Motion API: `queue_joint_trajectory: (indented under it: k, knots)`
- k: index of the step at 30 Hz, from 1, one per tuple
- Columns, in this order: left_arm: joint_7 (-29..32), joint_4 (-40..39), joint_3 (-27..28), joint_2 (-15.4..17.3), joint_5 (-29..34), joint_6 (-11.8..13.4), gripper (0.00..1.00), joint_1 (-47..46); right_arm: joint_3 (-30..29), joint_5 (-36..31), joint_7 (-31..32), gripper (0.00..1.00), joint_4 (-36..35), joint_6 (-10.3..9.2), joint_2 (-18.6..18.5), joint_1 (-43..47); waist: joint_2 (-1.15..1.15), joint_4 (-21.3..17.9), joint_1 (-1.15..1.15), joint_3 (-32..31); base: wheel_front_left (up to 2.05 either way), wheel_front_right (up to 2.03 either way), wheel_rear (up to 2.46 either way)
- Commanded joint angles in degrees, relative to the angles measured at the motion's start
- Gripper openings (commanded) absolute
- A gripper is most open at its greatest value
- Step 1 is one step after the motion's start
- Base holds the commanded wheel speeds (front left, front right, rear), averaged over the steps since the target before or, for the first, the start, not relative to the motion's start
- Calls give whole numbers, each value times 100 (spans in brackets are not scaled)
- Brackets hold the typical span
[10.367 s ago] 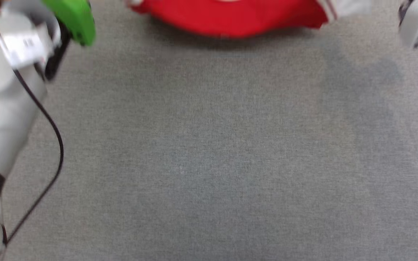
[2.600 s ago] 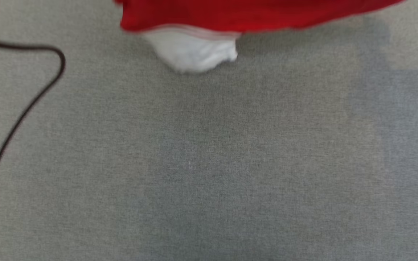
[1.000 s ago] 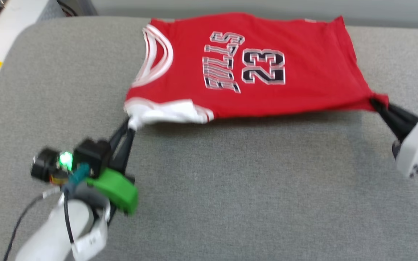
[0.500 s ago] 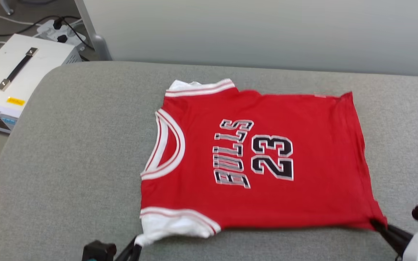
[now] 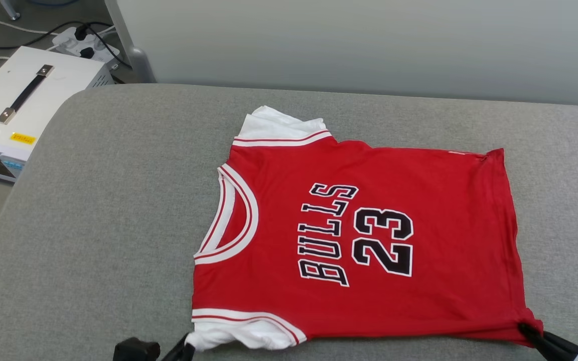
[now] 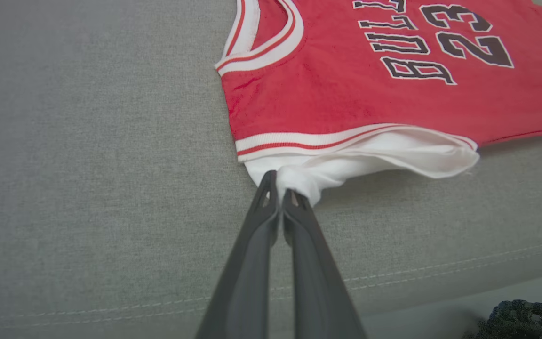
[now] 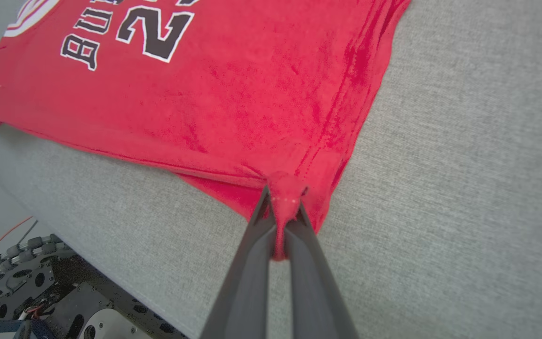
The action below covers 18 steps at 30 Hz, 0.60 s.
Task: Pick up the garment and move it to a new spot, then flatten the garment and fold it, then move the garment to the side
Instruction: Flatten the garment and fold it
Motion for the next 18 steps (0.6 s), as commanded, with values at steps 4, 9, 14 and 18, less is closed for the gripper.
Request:
queue_joint_trajectory:
  k: [4, 9, 14, 18]
  knots:
    - [-61, 148, 26, -2, 330, -274, 0, -854, -503, -35, 204, 0, -190, -5, 109, -12, 0, 19, 1, 221, 0, 0, 0]
    - [-38, 514, 23, -124, 523, -630, 0, -1785, -967, -78, 455, 0, -346, -5, 234, -217, 0, -52, 1, 517, 0, 0, 0]
    - [-44, 1158, 38, -326, 606, -985, 0, -2691, -1224, -221, 731, 0, -417, -5, 375, -582, 0, -183, 1, 952, 0, 0, 0]
    - [-177, 1818, 21, -520, 671, -1241, 0, -3275, -1326, -312, 920, 0, -360, -5, 519, -952, 0, -253, 1, 1281, 0, 0, 0]
